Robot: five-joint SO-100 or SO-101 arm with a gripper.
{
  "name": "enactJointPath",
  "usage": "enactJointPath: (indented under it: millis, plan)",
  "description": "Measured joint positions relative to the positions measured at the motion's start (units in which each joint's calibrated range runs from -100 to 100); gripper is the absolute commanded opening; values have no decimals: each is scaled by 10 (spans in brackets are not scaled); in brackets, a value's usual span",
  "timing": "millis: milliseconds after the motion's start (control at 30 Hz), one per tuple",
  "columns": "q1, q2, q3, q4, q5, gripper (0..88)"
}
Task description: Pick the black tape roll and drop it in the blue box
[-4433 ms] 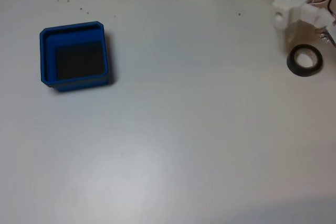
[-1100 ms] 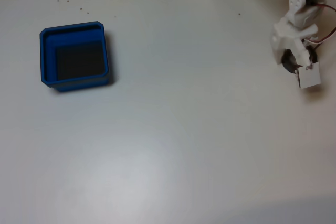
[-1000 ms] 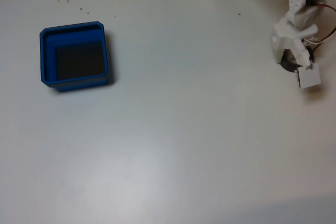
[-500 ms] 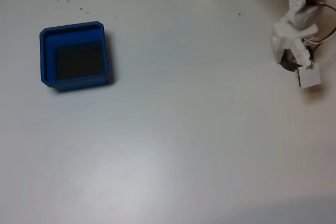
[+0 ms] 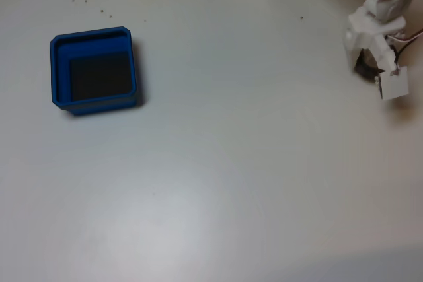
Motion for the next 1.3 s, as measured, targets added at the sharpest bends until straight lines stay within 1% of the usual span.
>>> enactJointPath:
  millis: [133,267,400,600,900,1300]
  plan:
    - [4,-29,-46,45,0,1]
    - [42,-52,-74,71,0,1]
    - [113,-67,-77,77,0,2]
    - [247,-68,-77,77,4,2]
    - [454,-70,-80,77,70,2]
    - [666,-70,-146,77,156,3]
